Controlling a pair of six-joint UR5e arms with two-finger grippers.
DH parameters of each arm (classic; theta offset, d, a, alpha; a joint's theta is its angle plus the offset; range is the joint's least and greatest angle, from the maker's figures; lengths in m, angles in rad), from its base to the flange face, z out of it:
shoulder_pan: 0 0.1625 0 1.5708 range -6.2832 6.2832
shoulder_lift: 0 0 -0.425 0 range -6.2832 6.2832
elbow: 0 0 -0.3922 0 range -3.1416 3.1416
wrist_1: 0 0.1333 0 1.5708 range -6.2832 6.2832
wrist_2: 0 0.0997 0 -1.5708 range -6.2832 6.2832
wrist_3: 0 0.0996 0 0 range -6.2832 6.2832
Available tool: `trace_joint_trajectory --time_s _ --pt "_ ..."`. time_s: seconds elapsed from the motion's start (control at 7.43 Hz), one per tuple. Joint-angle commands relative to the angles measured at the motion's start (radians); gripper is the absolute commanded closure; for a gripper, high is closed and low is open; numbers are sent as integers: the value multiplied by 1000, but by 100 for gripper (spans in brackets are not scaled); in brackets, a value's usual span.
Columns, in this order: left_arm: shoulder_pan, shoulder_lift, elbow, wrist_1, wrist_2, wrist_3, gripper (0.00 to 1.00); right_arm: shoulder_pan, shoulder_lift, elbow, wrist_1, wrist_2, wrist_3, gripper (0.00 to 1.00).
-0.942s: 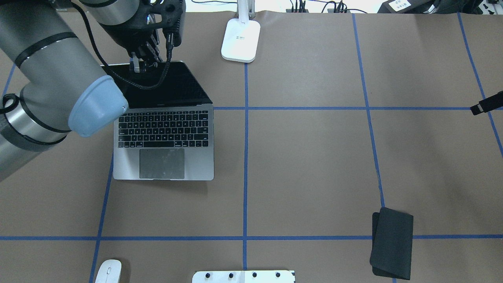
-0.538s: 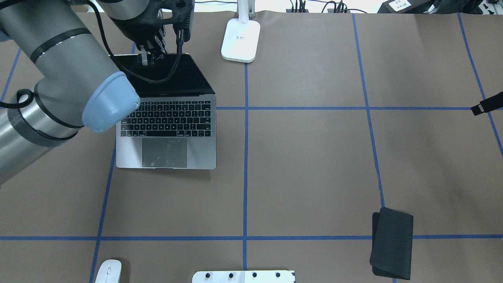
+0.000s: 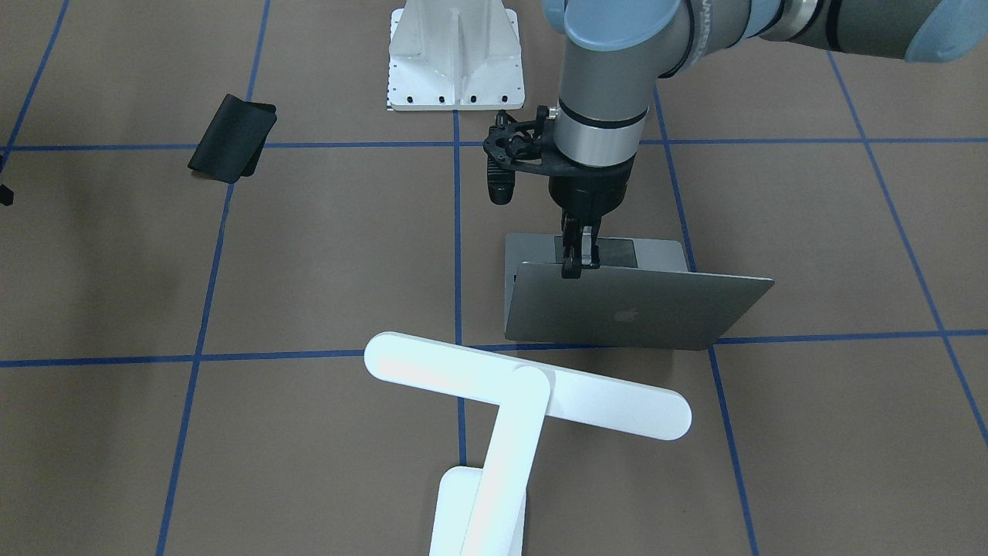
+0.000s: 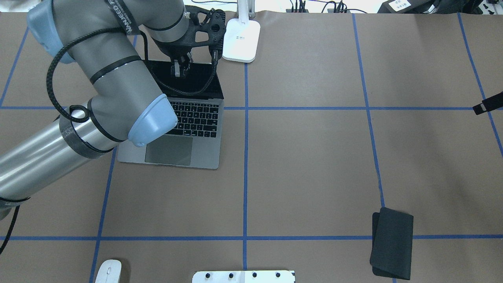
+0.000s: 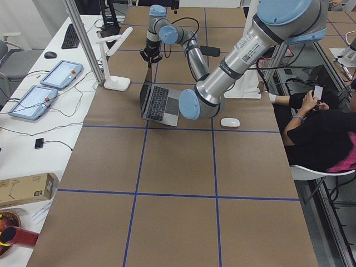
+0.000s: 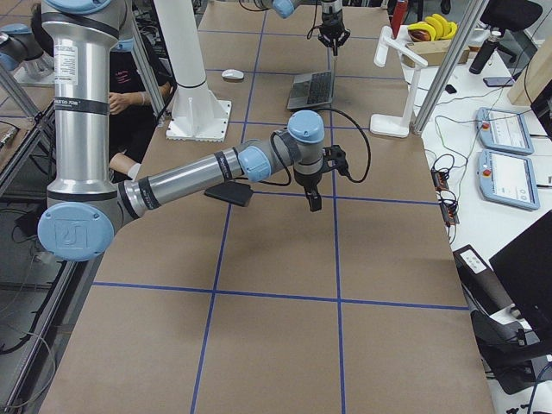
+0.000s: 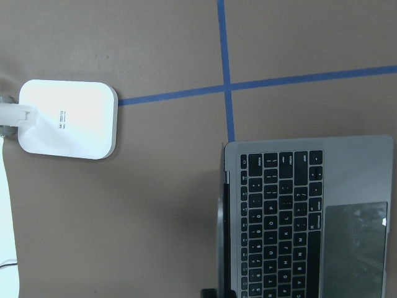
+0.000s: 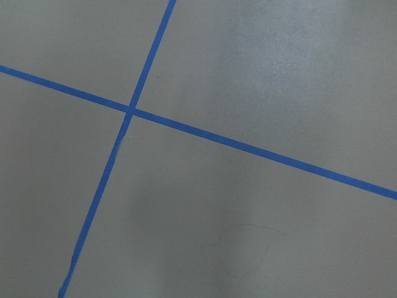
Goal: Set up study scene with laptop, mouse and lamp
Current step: 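Lift the laptop lid open with the left gripper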
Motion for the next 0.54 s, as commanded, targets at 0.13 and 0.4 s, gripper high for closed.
trace_joint_trajectory --time_s 0.13,0.4 --pt "3 0 9 -11 9 -7 90 1 3 -3 0 0 0 0" --pt "4 2 12 -14 9 -4 88 1 4 -3 0 0 0 0"
